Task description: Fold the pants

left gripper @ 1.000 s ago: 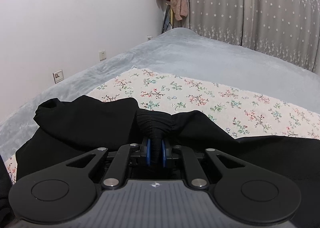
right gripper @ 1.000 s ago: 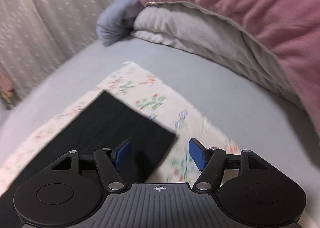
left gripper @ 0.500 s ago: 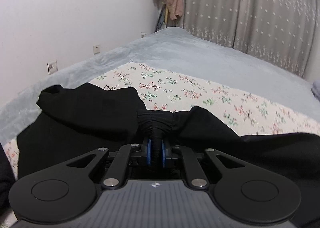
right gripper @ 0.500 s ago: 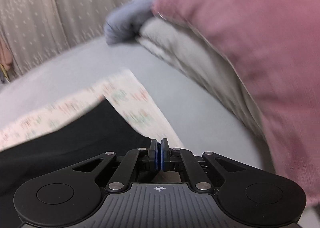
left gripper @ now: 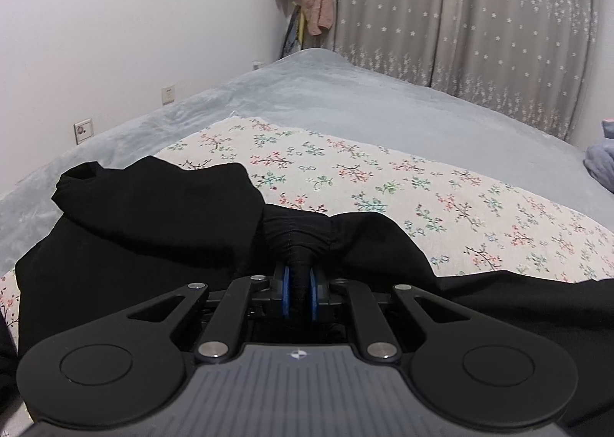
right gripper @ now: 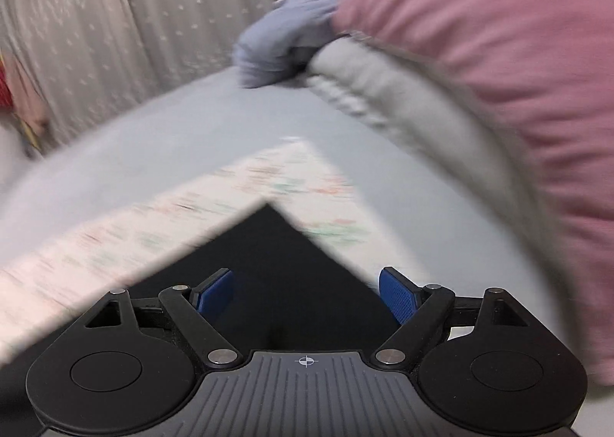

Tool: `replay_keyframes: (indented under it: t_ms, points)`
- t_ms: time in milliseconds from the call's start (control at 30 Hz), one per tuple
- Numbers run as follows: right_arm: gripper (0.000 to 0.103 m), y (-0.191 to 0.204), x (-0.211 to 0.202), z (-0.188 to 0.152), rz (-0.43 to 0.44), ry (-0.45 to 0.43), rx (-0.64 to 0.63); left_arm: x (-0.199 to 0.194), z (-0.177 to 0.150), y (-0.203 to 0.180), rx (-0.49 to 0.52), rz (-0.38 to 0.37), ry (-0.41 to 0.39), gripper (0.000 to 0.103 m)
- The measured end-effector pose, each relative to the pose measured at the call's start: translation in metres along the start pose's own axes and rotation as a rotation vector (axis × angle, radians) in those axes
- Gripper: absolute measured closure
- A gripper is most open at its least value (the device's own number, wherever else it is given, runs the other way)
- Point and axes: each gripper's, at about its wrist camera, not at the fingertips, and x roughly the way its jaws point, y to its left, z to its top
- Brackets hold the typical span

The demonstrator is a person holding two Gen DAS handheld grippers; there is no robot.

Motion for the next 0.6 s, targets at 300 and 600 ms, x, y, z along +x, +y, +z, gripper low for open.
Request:
replay_keyframes:
  t_ms: [300, 600]
  points:
    - [0.015, 0.098, 0.117, 0.031, -0.151, 0.304, 0.085, -0.019, -0.011, 0.013, 0.053, -0.061, -0.018, 0.070]
    - [0.103, 0.139, 0.127, 0.014, -0.232, 0.181, -0.050, -0.032, -0.014, 0.031, 0.042, -0.096, -0.048, 0.070]
